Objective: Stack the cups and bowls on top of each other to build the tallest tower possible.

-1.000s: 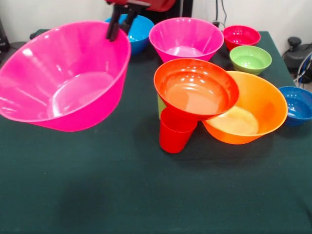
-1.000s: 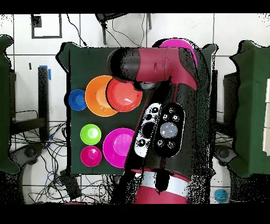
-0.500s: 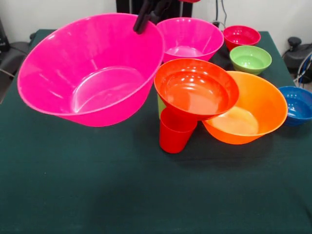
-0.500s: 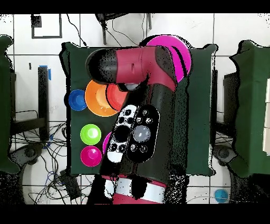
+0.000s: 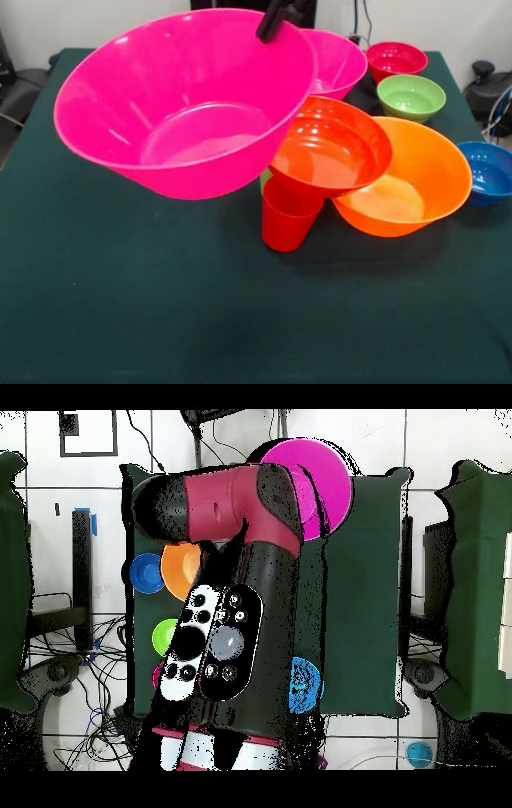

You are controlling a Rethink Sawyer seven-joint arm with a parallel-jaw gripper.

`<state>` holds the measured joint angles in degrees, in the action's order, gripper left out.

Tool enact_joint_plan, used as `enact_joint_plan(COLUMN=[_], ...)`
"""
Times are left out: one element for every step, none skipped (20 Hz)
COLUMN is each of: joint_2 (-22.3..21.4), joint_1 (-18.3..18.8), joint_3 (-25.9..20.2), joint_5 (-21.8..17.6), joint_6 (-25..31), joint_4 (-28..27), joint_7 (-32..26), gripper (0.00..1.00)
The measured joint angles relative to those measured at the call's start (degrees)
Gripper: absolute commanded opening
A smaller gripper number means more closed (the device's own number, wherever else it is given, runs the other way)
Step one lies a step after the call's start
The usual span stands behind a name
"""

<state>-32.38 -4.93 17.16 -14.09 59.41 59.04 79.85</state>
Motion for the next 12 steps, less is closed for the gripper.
enact_joint_plan(joint_2=[0.0, 0.0, 0.0, 0.0, 0.0, 0.0, 0.0, 0.1, 0.1, 0.1, 0.1, 0.1], joint_1=[-0.4, -0.6, -1.0, -1.2, -1.8, -2.0, -2.2, -2.4, -2.6, -2.9, -3.3, -3.5], joint_3=[0.2, 0.4, 0.6, 0.8, 1.1, 1.2, 1.4, 1.5, 1.6, 1.7, 1.9, 2.0], joint_5=[0.0, 0.0, 0.0, 0.0, 0.0, 0.0, 0.0, 0.0, 0.0, 0.0, 0.1, 0.1], joint_6=[0.0, 0.1, 0.2, 0.3, 0.8, 1.0, 1.2, 1.4, 1.5, 1.7, 2.0, 2.1], joint_4=[-0.3, -0.6, -0.9, -1.3, -1.8, -1.9, -2.2, -2.4, -2.6, -2.8, -3.0, -3.1], joint_7=[0.5, 0.8, 1.3, 1.7, 2.5, 2.7, 3.0, 3.2, 3.3, 3.7, 4.2, 4.4], gripper=[0.00, 0.00, 0.00, 0.00, 0.00, 0.00, 0.00, 0.00, 0.00, 0.00, 0.00, 0.00])
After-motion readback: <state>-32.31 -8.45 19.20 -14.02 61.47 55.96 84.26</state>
